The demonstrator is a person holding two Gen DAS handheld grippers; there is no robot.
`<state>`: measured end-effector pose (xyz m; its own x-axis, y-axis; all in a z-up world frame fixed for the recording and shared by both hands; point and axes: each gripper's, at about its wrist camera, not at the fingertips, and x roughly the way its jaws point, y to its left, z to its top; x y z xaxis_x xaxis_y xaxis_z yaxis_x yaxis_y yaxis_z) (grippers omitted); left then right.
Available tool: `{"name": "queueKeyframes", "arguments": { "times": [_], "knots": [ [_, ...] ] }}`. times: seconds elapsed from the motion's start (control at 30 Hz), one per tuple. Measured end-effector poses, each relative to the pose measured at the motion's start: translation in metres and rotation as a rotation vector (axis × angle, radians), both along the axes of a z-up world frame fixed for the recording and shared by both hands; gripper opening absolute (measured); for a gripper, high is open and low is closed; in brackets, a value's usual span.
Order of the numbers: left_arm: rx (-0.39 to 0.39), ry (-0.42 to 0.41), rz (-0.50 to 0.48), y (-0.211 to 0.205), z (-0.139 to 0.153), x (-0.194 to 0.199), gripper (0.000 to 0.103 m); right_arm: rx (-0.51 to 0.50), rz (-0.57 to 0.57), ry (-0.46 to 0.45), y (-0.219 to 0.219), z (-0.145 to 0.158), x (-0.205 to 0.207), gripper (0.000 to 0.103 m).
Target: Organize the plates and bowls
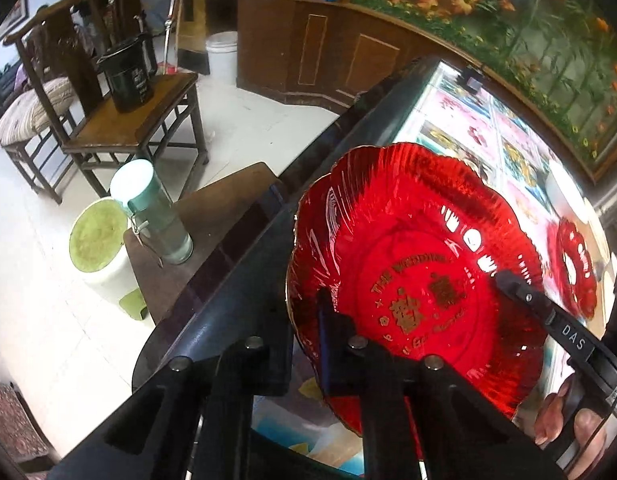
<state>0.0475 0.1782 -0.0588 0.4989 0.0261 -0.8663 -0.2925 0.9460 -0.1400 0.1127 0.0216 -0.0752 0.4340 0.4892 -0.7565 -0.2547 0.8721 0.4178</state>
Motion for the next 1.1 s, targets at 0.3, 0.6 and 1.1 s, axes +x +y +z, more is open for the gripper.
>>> {"name": "queueKeyframes", "arguments": {
  "times": [0.3, 0.6, 1.1],
  "knots": [
    [0.035, -0.03, -0.075, -0.027, 0.013, -0.015, 0.01, -0.023, -0.028, -0.063, -0.027, 0.014, -0.026, 0.007],
    [0.057, 0.015, -0.074, -0.041, 0.0, -0.021, 0.015, -0.021, -0.025, -0.014, -0.041, 0.007, -0.038, 0.008],
    [0.249, -0.111, 0.028, -0.037, 0.042, -0.09, 0.058, 0.123, 0.003, -0.128, -0.096, 0.04, -0.081, 0.029]
  ]
}}
